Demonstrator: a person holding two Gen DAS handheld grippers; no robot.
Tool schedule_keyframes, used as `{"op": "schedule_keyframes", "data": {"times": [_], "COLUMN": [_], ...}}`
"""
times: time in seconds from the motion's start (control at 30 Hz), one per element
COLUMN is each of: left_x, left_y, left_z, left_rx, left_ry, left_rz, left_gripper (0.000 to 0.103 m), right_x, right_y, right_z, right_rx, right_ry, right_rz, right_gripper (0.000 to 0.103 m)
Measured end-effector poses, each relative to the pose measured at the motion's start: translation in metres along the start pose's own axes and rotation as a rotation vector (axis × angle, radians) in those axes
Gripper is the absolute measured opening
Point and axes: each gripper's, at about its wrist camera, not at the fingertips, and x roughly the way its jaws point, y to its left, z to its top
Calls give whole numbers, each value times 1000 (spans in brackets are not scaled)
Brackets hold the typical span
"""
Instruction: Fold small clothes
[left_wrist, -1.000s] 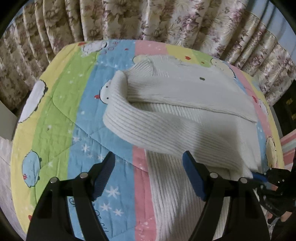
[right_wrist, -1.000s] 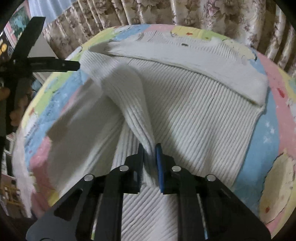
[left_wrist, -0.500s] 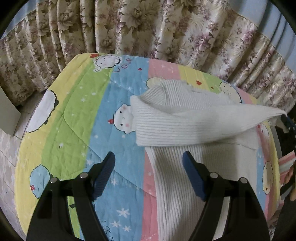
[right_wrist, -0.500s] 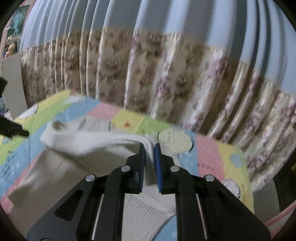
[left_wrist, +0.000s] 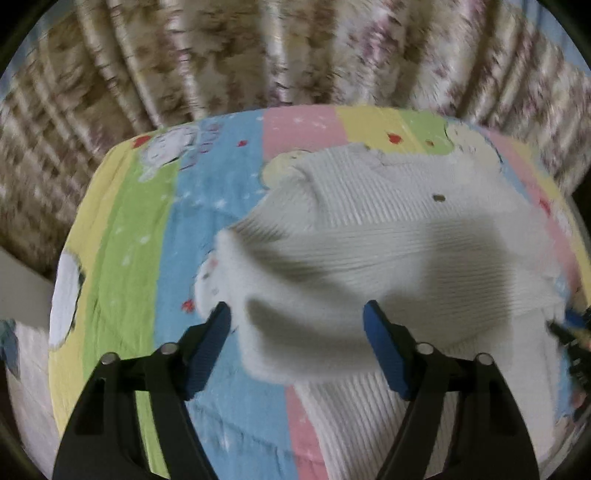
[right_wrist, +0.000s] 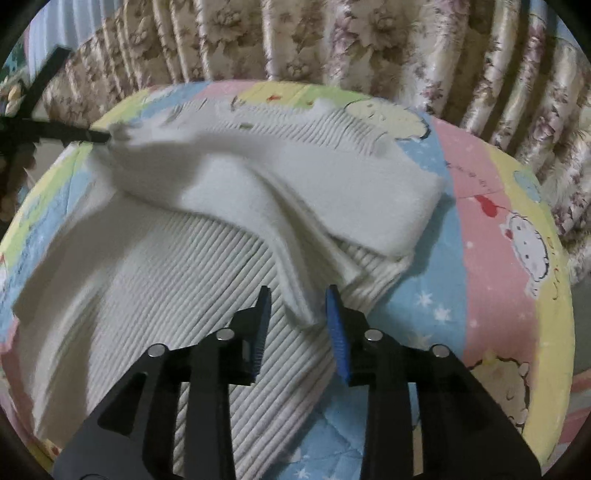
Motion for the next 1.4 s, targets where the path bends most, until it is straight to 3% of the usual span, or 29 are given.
{"op": "schedule_keyframes", "data": {"times": [0.03, 0.17, 0.3, 0.53, 0.63, 0.77, 0.8, 0.87, 0.93, 1.07, 1.13, 1.2, 1.3, 1.4], "left_x": [9, 27, 23, 10, 11, 10, 10, 12, 14, -4, -19, -27, -10, 29], "left_y": [-5, -11, 4, 42, 53, 55, 57, 63, 69, 62, 51, 37, 17, 6], "left_z": [2, 0, -8, -23, -31, -34, -34, -35, -37, -34, -29, -20, -9, -5], "left_rx": [27, 93, 67, -73, -91, -64, -69, -94, -115, -62, -5, 56, 146, 211], "left_ry": [25, 62, 53, -16, -24, -35, -36, -32, -28, -64, -103, -121, -29, 127], "left_rz": [-2, 29, -30, -125, -188, -199, -209, -233, -253, -214, -186, -185, -167, -67], "left_gripper": [45, 32, 15, 12, 12, 12, 12, 12, 12, 24, 50, 60, 62, 62], "right_x": [-5, -5, 1, -8, 4, 34, 40, 43, 41, 38, 40, 41, 43, 43], "right_y": [-4, -17, -28, -49, -50, -34, -28, -20, -11, -5, -6, -8, -9, -12], "right_z": [2, 9, 17, 32, 36, 34, 32, 30, 29, 28, 28, 27, 28, 28], "right_rx": [20, 59, 107, 230, 237, 217, 203, 177, 124, 77, 77, 83, 90, 93], "right_ry": [-12, -23, -20, -65, -14, 93, 105, 91, 71, 65, 68, 70, 72, 73], "right_rz": [6, 7, 32, 154, 175, 185, 174, 172, 133, 101, 102, 106, 107, 109], "right_gripper": [38, 40, 42, 51, 51, 51, 48, 27, 17, 16, 16, 16, 16, 16]}}
